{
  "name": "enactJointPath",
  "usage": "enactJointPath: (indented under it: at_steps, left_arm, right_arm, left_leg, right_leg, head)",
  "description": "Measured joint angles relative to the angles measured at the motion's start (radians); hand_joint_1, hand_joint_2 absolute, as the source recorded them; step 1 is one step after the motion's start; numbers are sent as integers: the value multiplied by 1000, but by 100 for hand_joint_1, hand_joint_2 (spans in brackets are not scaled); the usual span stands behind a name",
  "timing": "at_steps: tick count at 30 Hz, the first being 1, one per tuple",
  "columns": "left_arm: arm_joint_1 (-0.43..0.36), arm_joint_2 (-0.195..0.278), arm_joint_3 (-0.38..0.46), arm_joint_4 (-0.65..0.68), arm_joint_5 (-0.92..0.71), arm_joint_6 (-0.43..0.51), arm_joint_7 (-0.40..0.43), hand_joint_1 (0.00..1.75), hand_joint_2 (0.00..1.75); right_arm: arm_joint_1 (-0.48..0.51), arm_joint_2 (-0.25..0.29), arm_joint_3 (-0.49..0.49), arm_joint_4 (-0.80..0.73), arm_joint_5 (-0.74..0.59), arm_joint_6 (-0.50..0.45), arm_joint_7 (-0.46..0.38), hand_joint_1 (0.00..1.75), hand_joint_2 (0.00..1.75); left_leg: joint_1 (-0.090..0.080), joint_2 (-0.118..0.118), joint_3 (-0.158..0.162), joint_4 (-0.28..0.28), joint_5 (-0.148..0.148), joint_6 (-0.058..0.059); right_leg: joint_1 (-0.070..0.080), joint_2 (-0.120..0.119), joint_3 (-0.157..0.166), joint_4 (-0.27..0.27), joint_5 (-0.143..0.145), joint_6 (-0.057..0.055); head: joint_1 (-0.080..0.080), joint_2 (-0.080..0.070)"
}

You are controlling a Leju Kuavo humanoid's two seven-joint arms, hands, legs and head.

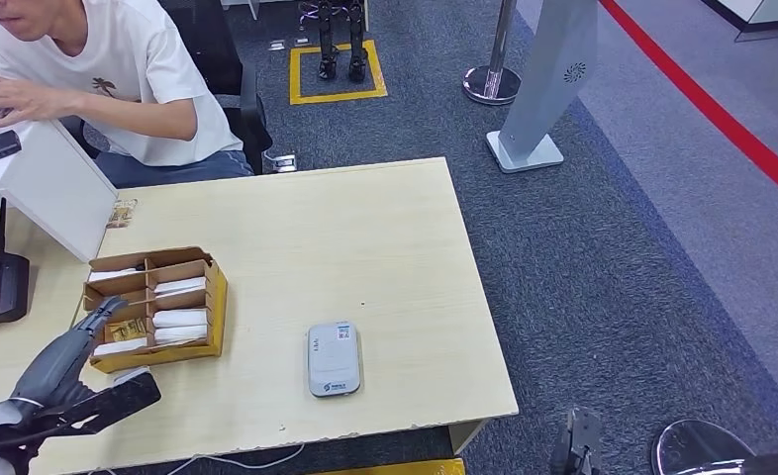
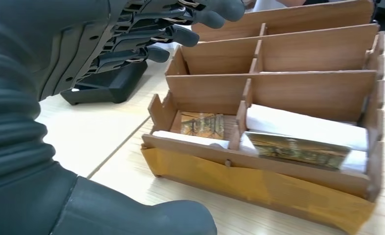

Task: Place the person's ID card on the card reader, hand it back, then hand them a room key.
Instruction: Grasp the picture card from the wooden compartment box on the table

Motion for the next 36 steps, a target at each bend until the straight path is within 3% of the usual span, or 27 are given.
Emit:
enactJointPath:
  at_steps: [14, 36]
  left_arm:
    - [-1, 60, 0, 0, 7, -24, 23, 0, 175]
    - [-10, 76, 0, 3, 29, -37, 26, 0, 175]
  right_arm:
    - [-3, 0, 5, 1, 9, -3, 11, 0, 0]
    - [-5, 0, 27, 2, 17, -3, 12, 0, 0]
  left_leg:
    - [0, 0, 0, 0, 0, 0]
    - [0, 0, 0, 0, 0, 0]
  right_leg:
    - [0, 0, 0, 0, 0, 0]
    - [0, 0, 0, 0, 0, 0]
  head:
    - [0, 0]
    - [0, 0]
